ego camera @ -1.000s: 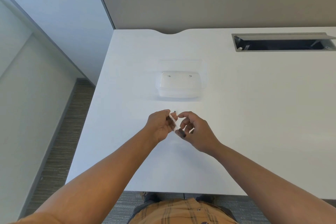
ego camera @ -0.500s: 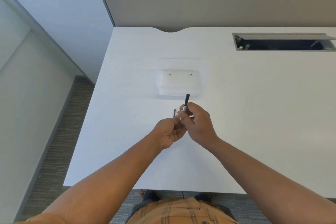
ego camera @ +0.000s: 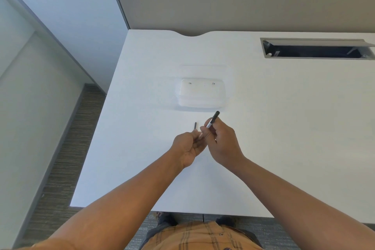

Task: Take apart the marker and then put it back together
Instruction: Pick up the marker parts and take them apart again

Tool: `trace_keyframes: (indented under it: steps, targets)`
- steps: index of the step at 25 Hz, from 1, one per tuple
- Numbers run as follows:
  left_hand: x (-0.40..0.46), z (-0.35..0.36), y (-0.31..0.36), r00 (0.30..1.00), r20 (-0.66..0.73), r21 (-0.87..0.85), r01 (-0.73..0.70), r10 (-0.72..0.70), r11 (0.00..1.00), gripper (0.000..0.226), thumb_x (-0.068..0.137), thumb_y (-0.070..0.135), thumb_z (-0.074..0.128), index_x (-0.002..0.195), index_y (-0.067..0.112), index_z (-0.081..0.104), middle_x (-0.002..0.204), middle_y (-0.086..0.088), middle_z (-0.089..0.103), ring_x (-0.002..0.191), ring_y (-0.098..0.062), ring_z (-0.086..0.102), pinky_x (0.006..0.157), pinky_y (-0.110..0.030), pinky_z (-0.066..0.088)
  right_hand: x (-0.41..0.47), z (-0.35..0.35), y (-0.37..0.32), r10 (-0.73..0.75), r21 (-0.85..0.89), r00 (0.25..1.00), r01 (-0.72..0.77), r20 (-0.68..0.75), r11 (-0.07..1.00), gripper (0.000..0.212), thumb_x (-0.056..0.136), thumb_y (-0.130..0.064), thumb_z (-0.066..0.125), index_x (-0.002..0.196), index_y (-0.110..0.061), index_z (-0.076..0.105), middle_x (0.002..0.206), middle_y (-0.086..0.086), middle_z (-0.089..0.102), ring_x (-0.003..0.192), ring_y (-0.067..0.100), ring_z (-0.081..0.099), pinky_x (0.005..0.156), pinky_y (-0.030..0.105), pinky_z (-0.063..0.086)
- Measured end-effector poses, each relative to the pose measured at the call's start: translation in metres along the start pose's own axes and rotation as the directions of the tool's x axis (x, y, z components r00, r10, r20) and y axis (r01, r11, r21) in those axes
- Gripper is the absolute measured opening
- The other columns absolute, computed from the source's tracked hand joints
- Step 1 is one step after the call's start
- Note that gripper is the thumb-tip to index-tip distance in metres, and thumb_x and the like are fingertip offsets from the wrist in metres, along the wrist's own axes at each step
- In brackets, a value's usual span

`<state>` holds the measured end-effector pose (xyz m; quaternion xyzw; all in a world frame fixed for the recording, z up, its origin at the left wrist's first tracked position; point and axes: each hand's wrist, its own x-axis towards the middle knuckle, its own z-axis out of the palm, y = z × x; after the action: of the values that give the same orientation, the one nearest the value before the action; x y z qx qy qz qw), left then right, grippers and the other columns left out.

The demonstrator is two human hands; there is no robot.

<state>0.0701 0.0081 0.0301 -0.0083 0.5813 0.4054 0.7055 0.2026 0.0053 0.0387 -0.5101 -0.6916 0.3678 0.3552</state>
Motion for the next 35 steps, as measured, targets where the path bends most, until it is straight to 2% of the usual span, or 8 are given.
trace_keyframes:
  steps: [5, 9, 13, 17, 21, 24, 30, 35]
  targets:
    - [0.005, -0.003, 0.002, 1.000, 0.004, -0.018, -0.027, 0.027, 0.999, 0.017, 0.100, 0.005, 0.053, 0.109, -0.004, 0.065, 0.089, -0.017, 0.073, 0.079, -0.025, 0.072, 0.078, -0.035, 0.063, 0.000, -0.002, -0.001, -0.019, 0.069, 0.999, 0.021, -0.033, 0.997, 0.010, 0.103, -0.020, 0.057, 0.095, -0.014, 0.056, 0.081, -0.008, 0.070, 0.081, 0.012, 0.071, 0.073, 0.026, 0.054]
    - [0.009, -0.007, 0.008, 0.971, -0.029, 0.292, -0.220, 0.239, 0.931, 0.019, 0.097, 0.009, 0.055, 0.095, -0.001, 0.070, 0.093, -0.015, 0.074, 0.081, -0.021, 0.073, 0.083, -0.035, 0.061, 0.002, -0.001, 0.016, 0.099, 0.059, 0.993, -0.095, -0.067, 0.994, 0.010, 0.101, -0.018, 0.061, 0.095, -0.012, 0.056, 0.071, -0.011, 0.067, 0.068, 0.004, 0.065, 0.063, 0.013, 0.042]
    - [0.023, -0.030, 0.013, 0.808, 0.114, 0.855, -0.376, 0.578, 0.358, 0.026, 0.092, 0.020, 0.061, 0.117, 0.025, 0.067, 0.128, 0.006, 0.064, 0.119, -0.018, 0.059, 0.095, -0.034, 0.051, 0.009, 0.001, 0.030, 0.137, 0.057, 0.989, -0.134, -0.052, 0.989, 0.006, 0.101, -0.017, 0.058, 0.096, -0.015, 0.054, 0.078, -0.002, 0.070, 0.073, 0.009, 0.069, 0.067, 0.025, 0.049]
    - [0.035, -0.047, 0.026, 0.914, 0.187, 0.969, -0.113, 0.359, -0.219, 0.087, 0.081, 0.040, 0.074, 0.153, 0.043, 0.025, 0.168, 0.006, 0.000, 0.153, -0.034, -0.005, 0.116, -0.060, 0.016, 0.024, 0.005, 0.037, 0.133, 0.028, 0.991, -0.133, 0.014, 0.991, 0.007, 0.102, -0.020, 0.053, 0.096, -0.018, 0.051, 0.073, 0.014, 0.065, 0.065, 0.035, 0.059, 0.062, 0.041, 0.048]
    - [0.039, -0.046, 0.031, 0.947, 0.173, 0.945, -0.082, 0.270, -0.316, 0.106, 0.073, 0.048, 0.081, 0.155, 0.044, 0.014, 0.167, 0.003, -0.013, 0.150, -0.043, -0.014, 0.115, -0.068, 0.014, 0.025, 0.012, 0.040, -0.066, -0.106, 0.998, 0.065, -0.007, 0.992, 0.013, 0.102, -0.019, 0.053, 0.093, -0.010, 0.053, 0.085, -0.001, 0.067, 0.071, 0.029, 0.063, 0.069, 0.039, 0.053]
    - [0.041, -0.046, 0.031, 0.947, 0.182, 0.928, -0.076, 0.266, -0.365, 0.107, 0.074, 0.050, 0.081, 0.156, 0.043, 0.012, 0.168, 0.002, -0.012, 0.150, -0.045, -0.011, 0.114, -0.068, 0.018, 0.020, 0.018, 0.054, 0.028, -0.228, 0.994, -0.002, 0.109, 0.974, 0.015, 0.100, -0.016, 0.052, 0.088, -0.015, 0.043, 0.069, 0.002, 0.055, 0.059, 0.030, 0.050, 0.061, 0.037, 0.046]
    - [0.040, -0.046, 0.033, 0.944, 0.188, 0.927, -0.080, 0.270, -0.367, 0.107, 0.074, 0.049, 0.080, 0.156, 0.042, 0.012, 0.168, 0.001, -0.011, 0.150, -0.045, -0.010, 0.115, -0.068, 0.019, 0.025, 0.010, 0.058, 0.120, -0.158, 0.990, -0.107, 0.076, 0.982, 0.010, 0.101, -0.016, 0.054, 0.095, -0.010, 0.048, 0.065, 0.011, 0.058, 0.057, 0.028, 0.049, 0.059, 0.036, 0.042]
    - [0.041, -0.048, 0.031, 0.942, 0.191, 0.922, -0.076, 0.275, -0.380, 0.106, 0.074, 0.051, 0.079, 0.156, 0.043, 0.011, 0.168, 0.002, -0.011, 0.150, -0.044, -0.010, 0.115, -0.067, 0.020, 0.031, 0.007, 0.046, -0.053, -0.117, 0.996, 0.045, -0.067, 0.992, 0.013, 0.104, -0.020, 0.050, 0.096, -0.014, 0.057, 0.084, 0.003, 0.066, 0.067, 0.022, 0.061, 0.065, 0.031, 0.050]
